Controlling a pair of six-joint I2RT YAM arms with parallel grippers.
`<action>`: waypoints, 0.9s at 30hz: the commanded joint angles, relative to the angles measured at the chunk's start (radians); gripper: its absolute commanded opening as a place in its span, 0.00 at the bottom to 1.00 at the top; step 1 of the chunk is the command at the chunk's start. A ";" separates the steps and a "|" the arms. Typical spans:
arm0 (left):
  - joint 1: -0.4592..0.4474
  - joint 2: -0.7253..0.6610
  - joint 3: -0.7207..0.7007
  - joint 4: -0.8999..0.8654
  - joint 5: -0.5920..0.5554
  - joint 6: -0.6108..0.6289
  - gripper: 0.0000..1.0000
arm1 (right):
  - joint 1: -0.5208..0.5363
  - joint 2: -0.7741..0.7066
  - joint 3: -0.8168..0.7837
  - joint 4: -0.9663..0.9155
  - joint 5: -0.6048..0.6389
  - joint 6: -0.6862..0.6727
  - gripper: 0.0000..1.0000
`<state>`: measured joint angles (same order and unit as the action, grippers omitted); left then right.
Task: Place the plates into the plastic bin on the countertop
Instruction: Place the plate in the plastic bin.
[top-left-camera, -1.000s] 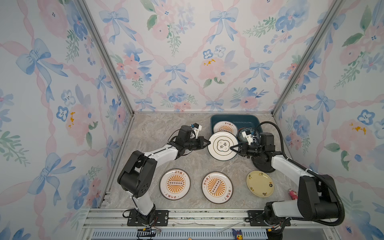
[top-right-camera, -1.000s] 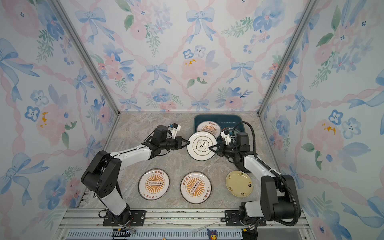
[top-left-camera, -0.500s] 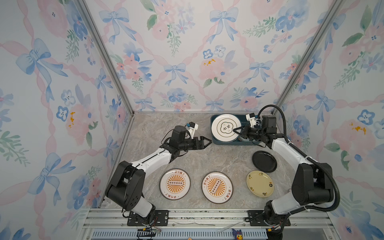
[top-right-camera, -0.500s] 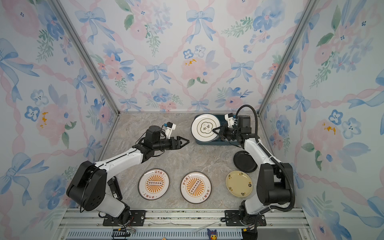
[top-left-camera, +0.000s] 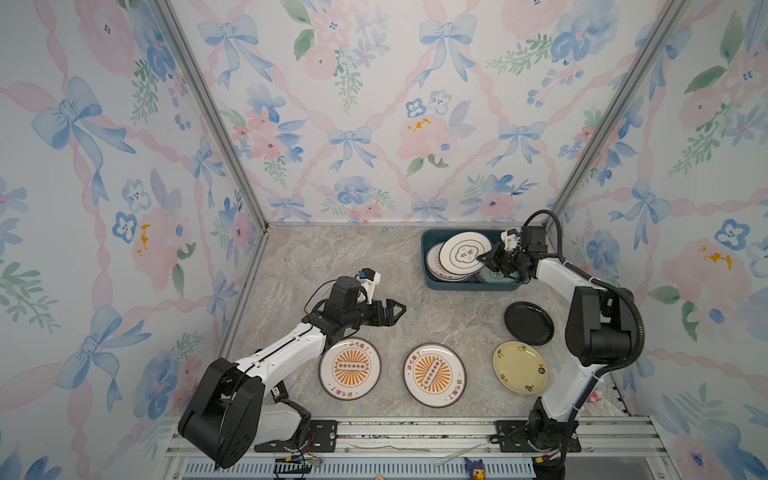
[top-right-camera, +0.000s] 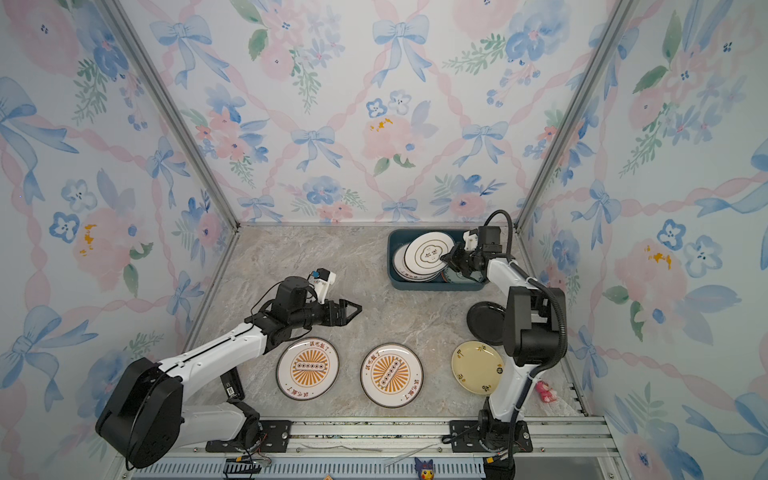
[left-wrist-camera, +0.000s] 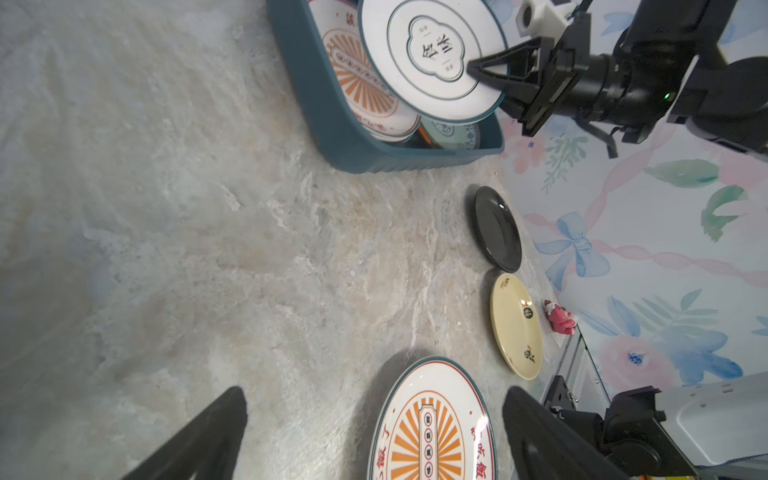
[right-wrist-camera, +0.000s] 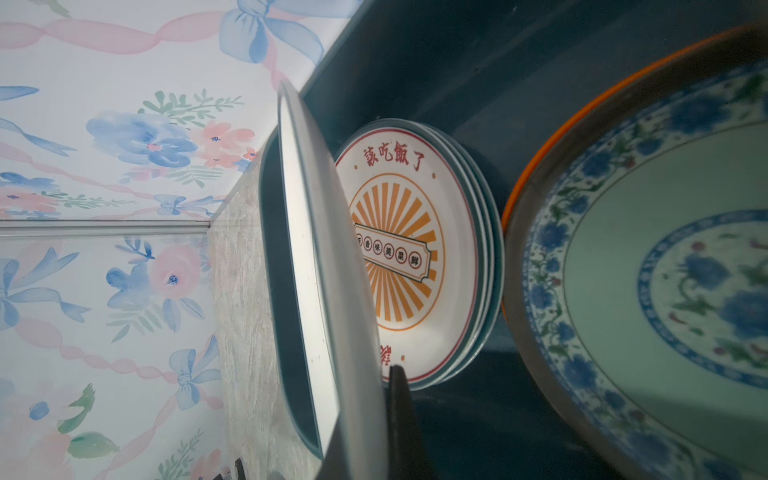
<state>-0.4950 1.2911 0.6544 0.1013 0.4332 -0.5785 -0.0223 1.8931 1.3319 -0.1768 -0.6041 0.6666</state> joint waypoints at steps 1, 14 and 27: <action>0.005 -0.004 -0.028 0.008 0.000 0.028 0.98 | 0.015 0.038 0.055 0.005 0.010 0.032 0.00; -0.003 0.056 -0.065 0.063 0.062 0.040 0.89 | 0.036 0.130 0.090 0.005 0.031 0.057 0.03; -0.079 0.162 -0.064 0.085 0.065 0.062 0.87 | 0.036 0.143 0.089 -0.051 0.072 0.021 0.43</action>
<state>-0.5571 1.4326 0.6041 0.1638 0.4858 -0.5449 0.0086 2.0205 1.3930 -0.1905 -0.5510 0.7105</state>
